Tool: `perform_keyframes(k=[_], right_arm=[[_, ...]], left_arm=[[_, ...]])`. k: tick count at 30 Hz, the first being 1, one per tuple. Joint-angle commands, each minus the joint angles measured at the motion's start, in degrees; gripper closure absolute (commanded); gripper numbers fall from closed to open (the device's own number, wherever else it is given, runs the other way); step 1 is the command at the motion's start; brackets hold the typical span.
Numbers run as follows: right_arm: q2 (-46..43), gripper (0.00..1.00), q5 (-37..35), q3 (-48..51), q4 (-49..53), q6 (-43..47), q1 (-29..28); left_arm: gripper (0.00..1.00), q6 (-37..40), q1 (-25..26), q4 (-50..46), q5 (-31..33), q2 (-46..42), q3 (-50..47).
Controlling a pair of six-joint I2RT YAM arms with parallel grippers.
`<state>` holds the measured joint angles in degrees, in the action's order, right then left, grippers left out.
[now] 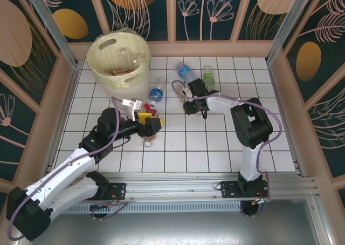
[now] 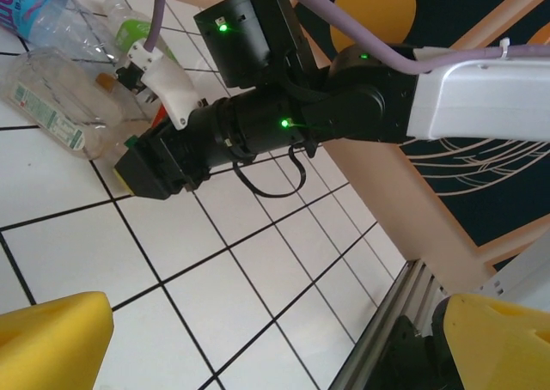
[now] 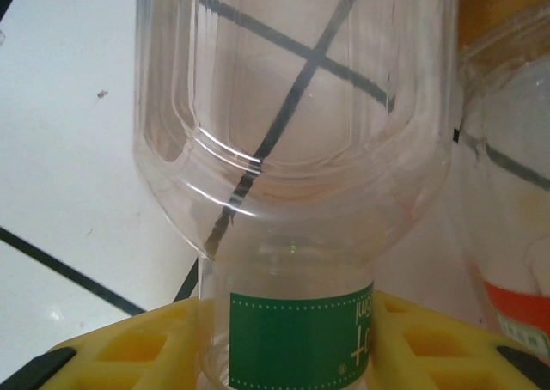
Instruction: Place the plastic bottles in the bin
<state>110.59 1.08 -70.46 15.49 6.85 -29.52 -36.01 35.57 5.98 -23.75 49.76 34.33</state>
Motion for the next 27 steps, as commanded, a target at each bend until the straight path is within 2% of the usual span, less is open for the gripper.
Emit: perform_keyframes(k=[1, 9, 14, 16, 24, 27], right_arm=[[-5.1, 0.58, 0.1, 3.7, -1.6, -2.5, -0.6], [-20.3, 0.59, 7.8, 15.2, -8.3, -9.2, -1.4], [-29.4, 0.59, 9.4, 20.5, -9.7, -12.2, -4.0], [-32.7, 0.59, 9.9, 22.5, -10.6, -13.3, -5.5], [-42.1, 0.59, 13.6, 27.6, -10.3, -17.1, -10.6], [-45.0, 0.59, 15.9, 28.8, -9.0, -17.8, -12.0]], left_arm=[[0.01, -3.7, 0.8, 7.6, 0.0, 0.6, -1.6], [0.03, -10.5, 6.0, 17.3, 7.0, 8.5, -3.9], [0.04, -21.4, 6.4, 24.8, 11.1, 13.4, -5.1], [0.04, -24.1, 6.6, 24.5, 11.9, 15.3, -4.0], [0.02, -24.6, 6.7, 22.3, 12.1, 20.9, 1.6], [0.01, -25.3, 6.6, 24.5, 11.6, 23.1, 2.1]])
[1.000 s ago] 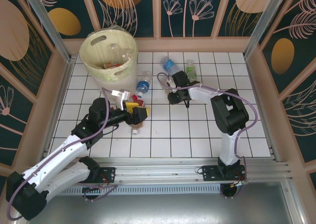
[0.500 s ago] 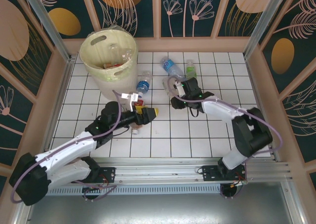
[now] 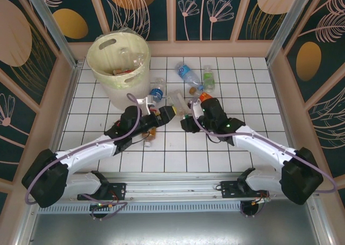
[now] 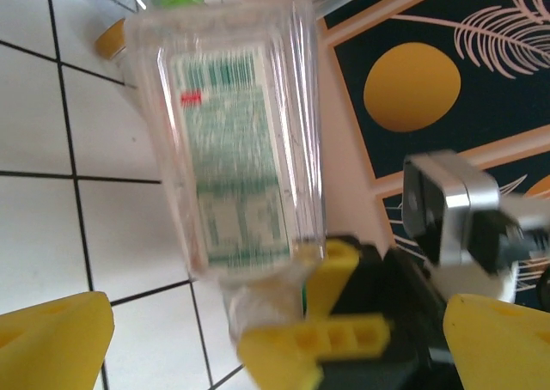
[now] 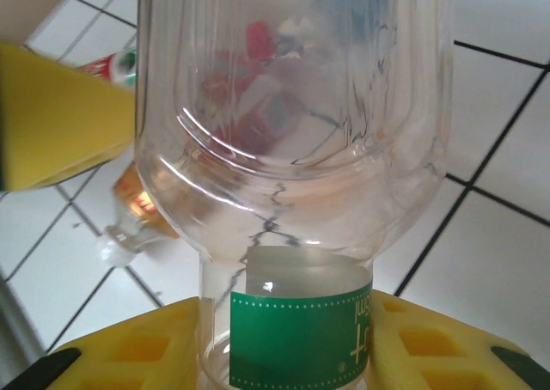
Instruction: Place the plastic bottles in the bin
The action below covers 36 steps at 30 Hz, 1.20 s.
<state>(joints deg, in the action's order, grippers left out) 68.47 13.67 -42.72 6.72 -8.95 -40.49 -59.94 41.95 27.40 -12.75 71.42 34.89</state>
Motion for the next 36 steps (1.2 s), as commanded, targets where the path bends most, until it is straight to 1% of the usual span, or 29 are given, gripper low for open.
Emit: perform_keyframes(k=[1, 8, 12, 15, 16, 19, 20, 29, 31, 32, 33, 35, 36], right_arm=[[-3.7, 0.59, 3.8, 1.4, 0.3, -1.9, -1.6], [-7.9, 0.59, 4.4, 3.1, 2.4, -3.1, -4.6], [-6.8, 0.59, 2.9, 2.8, 3.1, -3.2, -6.2], [-6.2, 0.59, 1.5, 2.7, 3.5, -3.2, -7.0], [-6.0, 0.59, 1.0, 2.8, 3.4, -3.2, -7.3], [-5.4, 0.59, -0.3, 2.6, 3.7, -3.3, -7.6], [-5.2, 0.59, -0.6, 2.6, 3.8, -3.4, -7.8], [-5.3, 0.59, -2.3, 2.6, 3.2, -3.9, -8.4], [-5.7, 0.52, -2.3, 2.4, 3.0, -4.3, -8.6], [-6.0, 0.48, -2.4, 2.5, 2.7, -4.4, -8.6], [-6.5, 0.41, -2.4, 2.5, 2.6, -4.6, -8.6], [-7.8, 0.34, -2.3, 2.9, 2.2, -5.1, -8.6], [-8.7, 0.29, -2.2, 3.1, 2.1, -5.3, -8.7]], left_arm=[[0.01, -1.4, 0.3, 3.6, 0.3, 2.0, 1.9], [0.03, -0.8, 0.3, 2.3, 0.5, 5.3, 3.8], [0.13, -1.8, 0.3, 2.0, -0.3, 5.7, 4.6], [0.17, -1.6, 0.3, -0.2, 0.1, 5.0, 5.2], [0.20, -1.6, 0.3, -0.8, 0.2, 4.7, 5.4], [0.34, -1.8, 0.3, -2.0, 0.3, 4.4, 5.6], [0.36, -1.8, 0.3, -2.3, 0.4, 4.4, 5.6], [0.46, -1.3, 0.3, -3.8, 0.8, 3.6, 6.1], [0.47, -0.9, 0.3, -4.9, 1.2, 3.1, 6.8], [0.47, -0.6, 0.3, -5.6, 1.5, 2.8, 7.1], [0.46, -0.4, 0.3, -6.8, 2.3, 2.5, 7.5], [0.46, 0.7, 0.3, -8.8, 3.4, 2.0, 8.5], [0.46, 1.4, 0.2, -10.1, 3.9, 1.9, 9.4]])
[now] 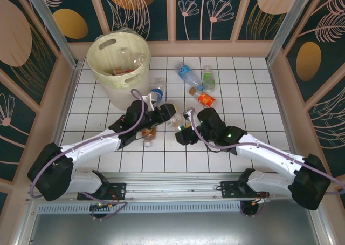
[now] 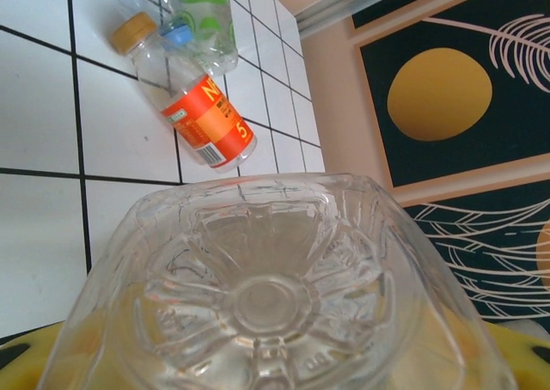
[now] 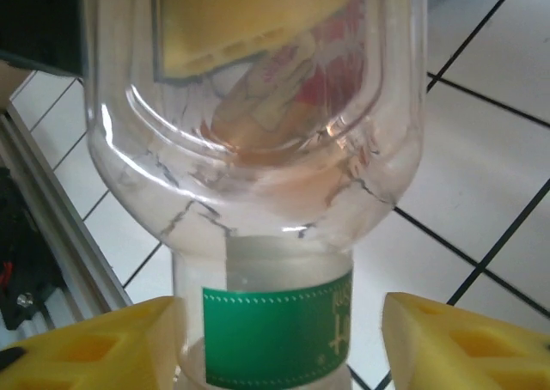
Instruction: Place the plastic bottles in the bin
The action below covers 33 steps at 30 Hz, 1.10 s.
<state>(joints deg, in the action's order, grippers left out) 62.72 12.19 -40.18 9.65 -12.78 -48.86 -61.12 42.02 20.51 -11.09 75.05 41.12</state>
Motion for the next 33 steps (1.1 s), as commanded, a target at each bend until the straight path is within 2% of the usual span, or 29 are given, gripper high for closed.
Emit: perform_keyframes(k=[1, 4, 8, 16, 21, 27, 33], right_arm=[[-4.1, 0.24, -0.5, 1.0, -1.0, -1.8, -0.4], [-7.8, 0.13, -0.1, 2.2, -2.0, -2.6, -0.4], [-11.8, 0.07, 0.2, 2.4, -2.6, -3.2, -0.4], [-19.2, 0.05, -9.5, 3.2, -2.4, -4.9, -0.3], [-19.8, 0.06, -15.2, 3.5, -2.6, -6.0, -0.3], [-19.1, 0.06, -15.1, 3.4, -2.6, -6.5, -0.4], [-18.9, 0.07, -14.1, 3.8, -2.4, -6.7, -0.3]], left_arm=[[0.46, 3.5, 0.1, -4.9, 2.7, -1.7, 4.4], [0.45, 6.5, 0.1, -9.8, 3.5, -0.7, 9.0], [0.44, 9.8, -0.4, -14.5, 4.1, 0.8, 15.3], [0.44, 18.7, -4.2, -24.4, 4.2, 3.7, 29.7], [0.43, 25.8, -8.3, -30.9, 4.6, 5.3, 40.0], [0.43, 33.6, -14.3, -40.8, 8.1, 9.9, 54.6], [0.42, 37.4, -22.6, -43.8, 8.9, 14.0, 64.0]])
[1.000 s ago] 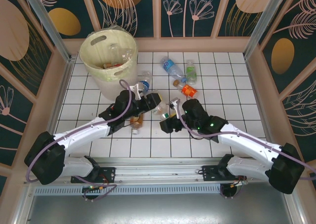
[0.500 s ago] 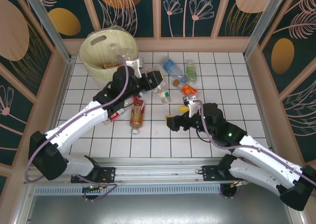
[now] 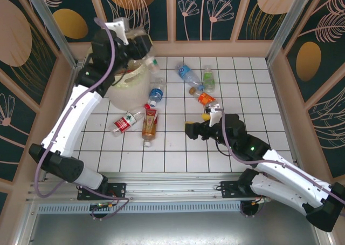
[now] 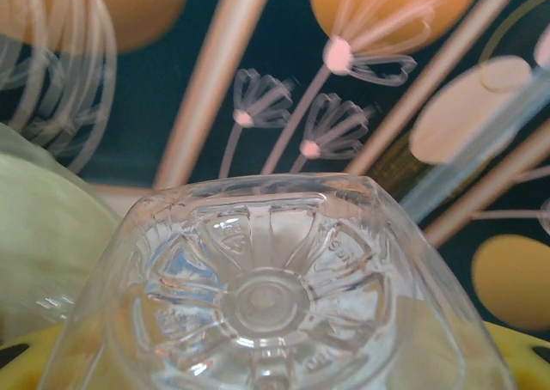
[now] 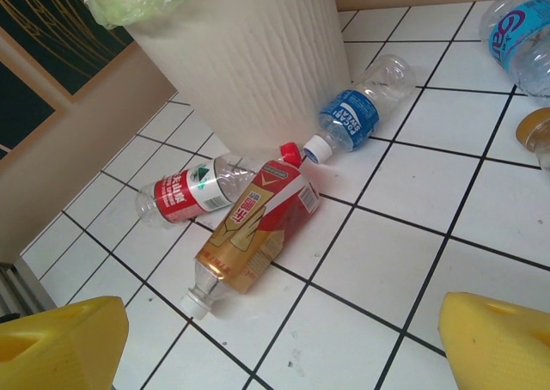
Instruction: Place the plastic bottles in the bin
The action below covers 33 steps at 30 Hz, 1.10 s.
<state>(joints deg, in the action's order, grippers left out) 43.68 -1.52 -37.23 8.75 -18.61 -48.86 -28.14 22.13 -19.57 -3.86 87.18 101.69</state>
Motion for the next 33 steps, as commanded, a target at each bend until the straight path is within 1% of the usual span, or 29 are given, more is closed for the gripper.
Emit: perform_keyframes(k=[1, 6, 11, 16, 28, 30, 33], right_arm=[[0.3, 0.07, -0.4, 0.8, -1.5, -0.9, -0.3], [1.0, 0.07, -0.2, 0.5, -1.4, -0.6, -0.4], [2.0, 0.07, -0.3, 0.7, -1.7, -0.6, -0.3], [3.8, 0.07, -0.2, 0.4, -1.9, -0.8, -0.4], [4.2, 0.07, 0.1, 1.2, -2.1, -1.3, -0.3], [4.3, 0.07, -0.2, 1.2, -2.2, -1.3, -0.4], [4.6, 0.07, -1.1, 0.9, -2.0, -1.5, -0.4]], left_arm=[[0.42, 5.0, -3.8, -3.7, 2.2, 2.5, 4.2], [0.42, 7.1, -9.0, -4.5, 3.6, 6.3, 6.4], [0.42, 9.6, -12.1, -4.4, 5.1, 9.7, 6.2], [0.42, 11.9, -13.6, -4.0, 7.6, 12.6, 5.0], [0.40, 21.4, -13.7, -1.8, 21.3, 14.5, 0.9], [0.39, 22.3, -13.7, -1.3, 21.7, 14.6, -0.2], [0.37, 22.2, -13.7, -1.5, 20.7, 15.6, -0.7]])
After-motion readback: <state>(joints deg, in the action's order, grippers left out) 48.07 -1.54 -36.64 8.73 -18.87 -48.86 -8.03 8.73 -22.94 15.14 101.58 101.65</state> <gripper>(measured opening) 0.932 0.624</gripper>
